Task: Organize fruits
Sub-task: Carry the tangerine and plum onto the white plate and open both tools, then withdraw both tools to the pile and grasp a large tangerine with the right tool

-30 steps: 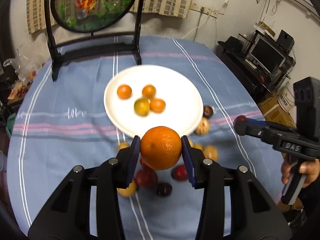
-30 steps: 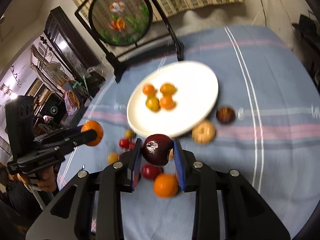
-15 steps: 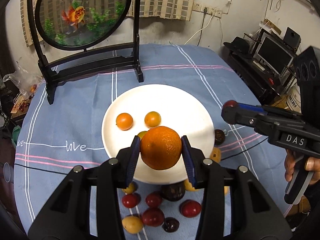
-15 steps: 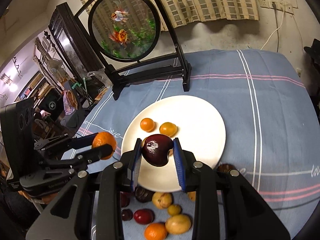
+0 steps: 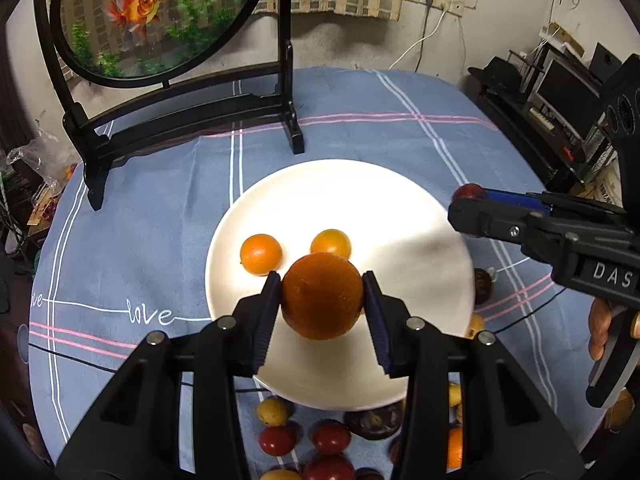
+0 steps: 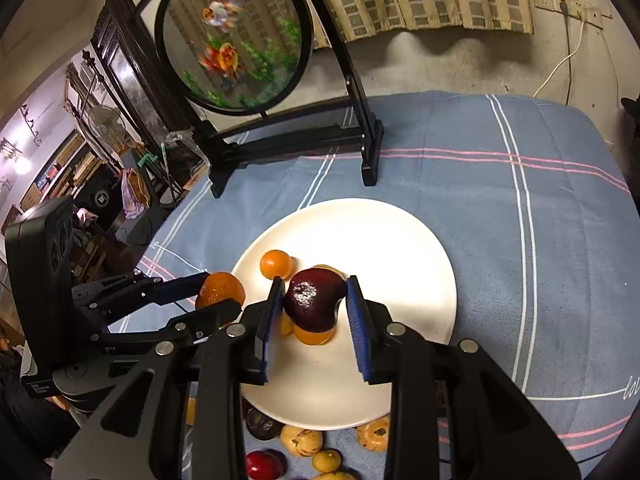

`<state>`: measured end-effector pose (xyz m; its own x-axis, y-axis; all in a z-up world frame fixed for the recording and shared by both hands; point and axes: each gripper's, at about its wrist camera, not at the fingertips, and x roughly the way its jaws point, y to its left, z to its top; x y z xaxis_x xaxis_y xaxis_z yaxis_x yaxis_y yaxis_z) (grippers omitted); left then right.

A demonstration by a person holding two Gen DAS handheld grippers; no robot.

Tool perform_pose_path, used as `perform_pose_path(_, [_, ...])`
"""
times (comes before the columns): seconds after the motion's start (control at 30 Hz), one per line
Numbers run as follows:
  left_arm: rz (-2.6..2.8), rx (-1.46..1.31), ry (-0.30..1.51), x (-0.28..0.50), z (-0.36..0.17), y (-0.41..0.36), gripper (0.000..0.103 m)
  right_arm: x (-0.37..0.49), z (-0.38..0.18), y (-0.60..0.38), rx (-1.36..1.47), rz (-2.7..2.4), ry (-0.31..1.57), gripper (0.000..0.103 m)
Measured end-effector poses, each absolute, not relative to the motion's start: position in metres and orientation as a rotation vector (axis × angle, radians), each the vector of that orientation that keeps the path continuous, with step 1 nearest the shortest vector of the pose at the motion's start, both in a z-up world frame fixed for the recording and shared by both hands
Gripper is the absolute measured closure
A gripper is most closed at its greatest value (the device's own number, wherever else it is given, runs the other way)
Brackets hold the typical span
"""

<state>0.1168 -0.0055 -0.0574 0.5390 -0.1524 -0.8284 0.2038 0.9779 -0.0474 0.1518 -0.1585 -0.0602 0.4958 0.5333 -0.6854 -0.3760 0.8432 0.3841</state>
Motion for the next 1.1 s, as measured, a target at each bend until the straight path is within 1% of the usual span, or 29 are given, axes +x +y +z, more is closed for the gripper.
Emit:
perform_pose_path(0.43, [-0.202,0.069,1.019,0.144,-0.079,-0.009,0.06,0.18,-0.085,-0.15,0.167,0.546,0.962,0.071])
perform_pose_path(0.53, [-0.204,0.047,1.052,0.153,-0.087,-0.009,0.059,0.188,-0.095,-0.141,0.084,0.504,1.01,0.07])
perform_pose_path(0.57, [-0.199,0.043,1.055,0.153,-0.089,-0.009,0.054,0.192,-0.099,-0.139,0.07,0.489,1.03,0.069])
perform_pose_path(0.6, [-0.192,0.048,1.048,0.154,-0.089,-0.01,0.045,0.195,-0.103,-0.138,0.069,0.479,1.053,0.068])
perform_pose_path(0.63, [-0.19,0.052,1.04,0.154,-0.089,-0.01,0.041,0.198,-0.107,-0.137,0.078,0.491,1.072,0.063])
perform_pose_path(0.7, [-0.19,0.051,1.034,0.156,-0.088,-0.009,0.039,0.199,-0.109,-0.136,0.059,0.465,1.071,0.044])
perform_pose_path(0.73, [-0.189,0.047,1.037,0.156,-0.088,-0.008,0.039,0.2,-0.11,-0.138,0.056,0.444,1.062,0.043])
perform_pose_path(0.83, [-0.173,0.031,1.027,0.155,-0.083,0.0,0.039,0.199,-0.106,-0.148,0.085,0.426,1.038,0.043])
perform_pose_path(0.97, [-0.149,0.007,0.987,0.146,-0.065,0.017,0.038,0.183,-0.088,-0.169,0.134,0.424,0.998,0.043])
perform_pose_path(1.03, [-0.134,-0.007,0.965,0.139,-0.054,0.029,0.033,0.168,-0.076,-0.18,0.145,0.422,0.985,0.043])
perform_pose_path(1.1, [-0.113,-0.011,0.935,0.129,-0.043,0.041,0.031,0.152,-0.067,-0.188,0.174,0.433,0.975,0.043])
